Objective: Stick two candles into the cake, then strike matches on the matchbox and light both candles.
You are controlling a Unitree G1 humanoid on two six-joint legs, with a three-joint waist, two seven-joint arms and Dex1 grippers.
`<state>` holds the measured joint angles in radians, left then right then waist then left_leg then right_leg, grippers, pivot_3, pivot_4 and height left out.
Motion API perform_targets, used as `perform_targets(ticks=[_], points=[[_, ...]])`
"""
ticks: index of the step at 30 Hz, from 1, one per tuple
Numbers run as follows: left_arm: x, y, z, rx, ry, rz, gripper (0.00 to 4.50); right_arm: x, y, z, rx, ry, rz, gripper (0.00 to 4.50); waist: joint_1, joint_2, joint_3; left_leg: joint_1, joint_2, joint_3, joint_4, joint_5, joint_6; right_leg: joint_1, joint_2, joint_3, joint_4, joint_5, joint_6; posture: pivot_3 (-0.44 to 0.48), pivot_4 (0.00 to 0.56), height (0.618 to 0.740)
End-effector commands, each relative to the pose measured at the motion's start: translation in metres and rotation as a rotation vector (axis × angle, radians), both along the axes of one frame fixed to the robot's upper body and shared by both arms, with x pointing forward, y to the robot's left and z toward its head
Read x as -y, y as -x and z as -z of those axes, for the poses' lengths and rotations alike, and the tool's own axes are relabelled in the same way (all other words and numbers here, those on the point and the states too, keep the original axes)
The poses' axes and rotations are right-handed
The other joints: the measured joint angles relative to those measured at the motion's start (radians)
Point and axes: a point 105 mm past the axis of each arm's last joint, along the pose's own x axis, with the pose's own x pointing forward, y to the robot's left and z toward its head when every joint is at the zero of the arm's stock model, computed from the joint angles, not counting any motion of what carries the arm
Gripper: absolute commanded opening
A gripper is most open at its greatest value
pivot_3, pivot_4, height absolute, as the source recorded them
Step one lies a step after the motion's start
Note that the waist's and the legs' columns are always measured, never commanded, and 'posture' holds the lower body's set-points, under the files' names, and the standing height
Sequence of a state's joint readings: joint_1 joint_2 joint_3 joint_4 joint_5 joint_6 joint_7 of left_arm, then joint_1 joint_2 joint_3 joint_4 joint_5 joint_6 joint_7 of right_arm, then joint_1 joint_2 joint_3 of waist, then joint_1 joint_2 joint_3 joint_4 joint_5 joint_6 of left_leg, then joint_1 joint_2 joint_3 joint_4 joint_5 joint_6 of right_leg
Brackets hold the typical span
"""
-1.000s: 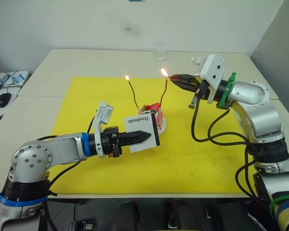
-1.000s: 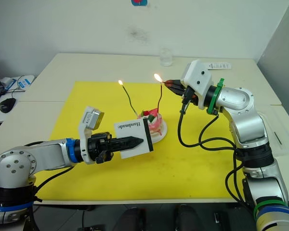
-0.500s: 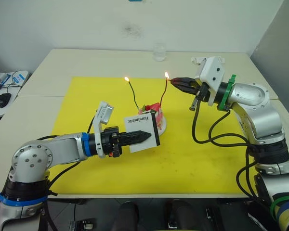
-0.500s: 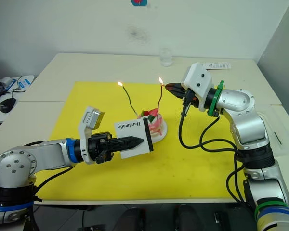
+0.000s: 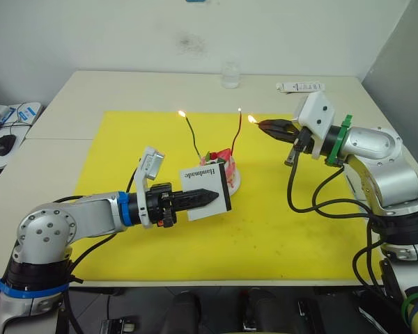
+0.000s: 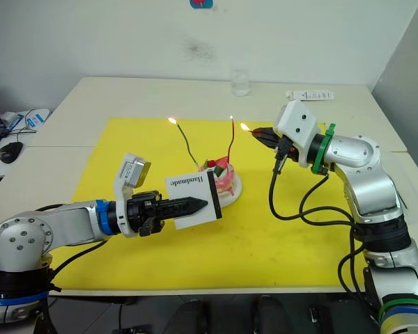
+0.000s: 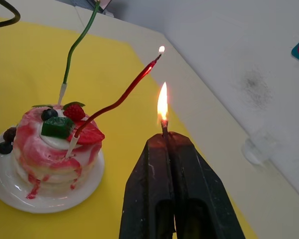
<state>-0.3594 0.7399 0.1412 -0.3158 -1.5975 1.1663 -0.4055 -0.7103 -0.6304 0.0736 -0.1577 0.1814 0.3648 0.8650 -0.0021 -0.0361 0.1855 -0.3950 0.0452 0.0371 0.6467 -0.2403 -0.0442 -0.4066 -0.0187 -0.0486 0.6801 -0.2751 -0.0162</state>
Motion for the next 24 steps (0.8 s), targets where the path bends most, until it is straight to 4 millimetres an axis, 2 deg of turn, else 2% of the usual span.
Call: perform_targets(ticks=[1,4,9,14,17,20,24], points=[[0.004,0.004,-0.007,0.035,0.014,0.030,0.00,0.011,0.007,-0.017,0.065,-0.019,0.032,0.02,0.001,0.000,0.000,0.000,0.000,0.000,0.000,0.000,0.000,0.000,0.000,0.000,0.000,0.000,0.000,0.000,0.150,0.740],[0.004,0.005,-0.007,0.035,0.013,0.034,0.00,0.024,0.010,-0.018,0.064,-0.047,0.098,0.02,0.001,0.000,0.000,0.000,0.000,0.000,0.000,0.000,0.000,0.000,0.000,0.000,0.000,0.000,0.000,0.000,0.150,0.740],[0.004,0.006,-0.006,0.033,0.012,0.042,0.00,0.062,0.016,-0.008,0.077,-0.142,0.313,0.02,0.003,0.000,0.000,-0.001,0.000,0.000,0.000,0.000,0.000,0.000,0.000,0.000,-0.001,0.000,0.000,0.000,0.150,0.740],[0.005,0.009,-0.005,0.025,0.016,0.062,0.00,0.120,0.015,0.008,0.090,-0.223,0.660,0.02,0.002,0.000,0.000,0.000,0.000,0.000,0.000,0.000,0.000,0.000,0.000,0.000,0.000,0.000,0.000,0.000,0.150,0.740],[0.007,0.011,-0.006,0.021,0.024,0.090,0.00,0.170,0.019,0.025,0.093,-0.190,0.921,0.02,0.003,0.000,0.000,0.000,0.000,0.000,0.000,0.000,0.000,0.000,0.000,0.000,0.000,0.000,0.000,0.000,0.150,0.740],[0.008,0.011,-0.007,0.023,0.024,0.094,0.00,0.188,0.023,0.035,0.085,-0.173,1.020,0.02,0.001,0.000,0.000,0.000,0.000,0.001,0.000,0.000,0.000,0.000,0.000,0.000,0.000,0.000,0.000,0.000,0.150,0.740],[0.008,0.011,-0.007,0.027,0.020,0.097,0.00,0.216,0.030,0.058,-0.009,-0.193,1.170,0.02,-0.001,0.000,0.000,0.001,0.000,0.001,-0.001,0.000,0.000,0.000,0.001,0.001,0.000,0.000,0.000,0.000,0.150,0.740]])
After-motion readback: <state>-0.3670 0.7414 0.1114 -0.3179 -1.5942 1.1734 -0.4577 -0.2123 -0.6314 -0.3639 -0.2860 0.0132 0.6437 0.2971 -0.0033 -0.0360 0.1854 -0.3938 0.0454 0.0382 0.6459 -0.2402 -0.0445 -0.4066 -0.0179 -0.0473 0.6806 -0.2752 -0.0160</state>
